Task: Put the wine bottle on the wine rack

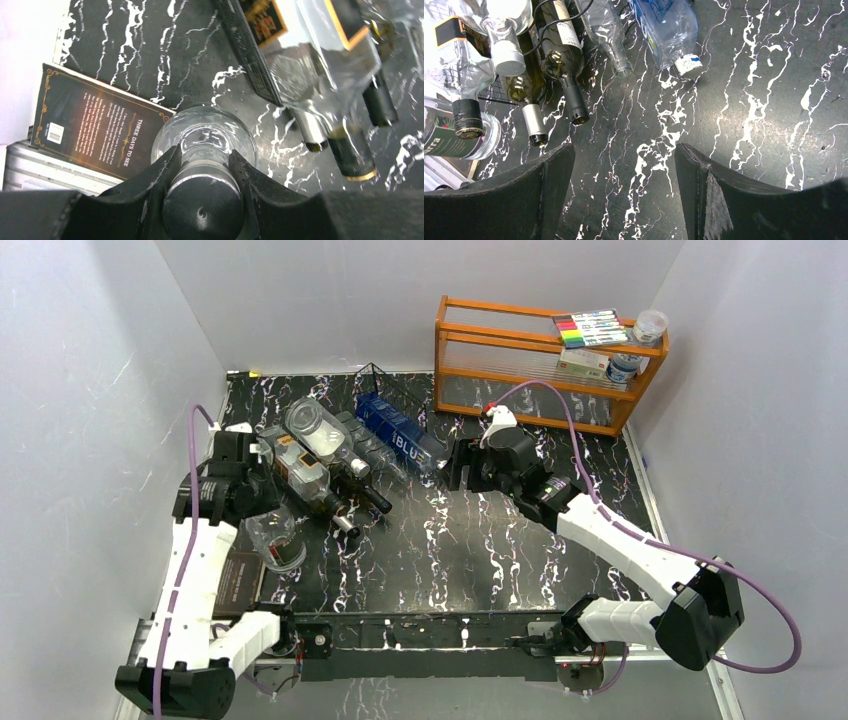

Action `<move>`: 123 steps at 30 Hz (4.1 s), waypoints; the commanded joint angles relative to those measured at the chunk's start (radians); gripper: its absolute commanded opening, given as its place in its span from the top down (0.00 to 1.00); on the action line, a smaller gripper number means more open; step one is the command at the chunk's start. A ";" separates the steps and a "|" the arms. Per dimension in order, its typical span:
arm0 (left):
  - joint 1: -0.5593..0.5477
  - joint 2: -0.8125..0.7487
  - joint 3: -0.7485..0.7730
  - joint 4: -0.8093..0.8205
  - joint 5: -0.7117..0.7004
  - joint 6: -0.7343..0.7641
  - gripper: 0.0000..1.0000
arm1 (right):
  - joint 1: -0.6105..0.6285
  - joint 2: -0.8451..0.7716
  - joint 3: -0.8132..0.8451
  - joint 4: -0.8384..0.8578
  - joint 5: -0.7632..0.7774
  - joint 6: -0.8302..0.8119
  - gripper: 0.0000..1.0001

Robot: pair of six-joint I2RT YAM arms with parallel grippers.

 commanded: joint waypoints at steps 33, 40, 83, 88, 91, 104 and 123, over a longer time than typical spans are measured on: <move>-0.517 0.085 0.081 0.361 0.763 0.335 1.00 | -0.239 0.071 0.084 -0.278 -0.124 0.141 0.11; -0.688 0.298 0.175 0.465 0.532 0.354 1.00 | -0.291 0.008 0.046 -0.324 -0.083 0.133 0.11; -0.688 0.123 0.027 0.948 -0.058 0.223 0.13 | 0.077 0.044 0.404 -0.472 -0.010 -0.157 0.14; -0.686 0.021 -0.024 0.967 -0.249 0.237 0.12 | 0.153 0.077 0.457 -0.448 0.004 -0.177 0.14; -0.686 -0.013 -0.056 0.957 -0.253 0.215 0.11 | 0.193 0.135 0.490 -0.453 0.026 -0.194 0.14; -0.686 -0.094 -0.262 0.897 -0.197 -0.107 0.11 | 0.213 0.326 0.605 -0.560 0.100 -0.164 0.33; -0.686 0.161 -0.336 1.000 0.385 -0.140 0.13 | -0.088 0.026 0.192 -0.258 -0.152 0.067 0.84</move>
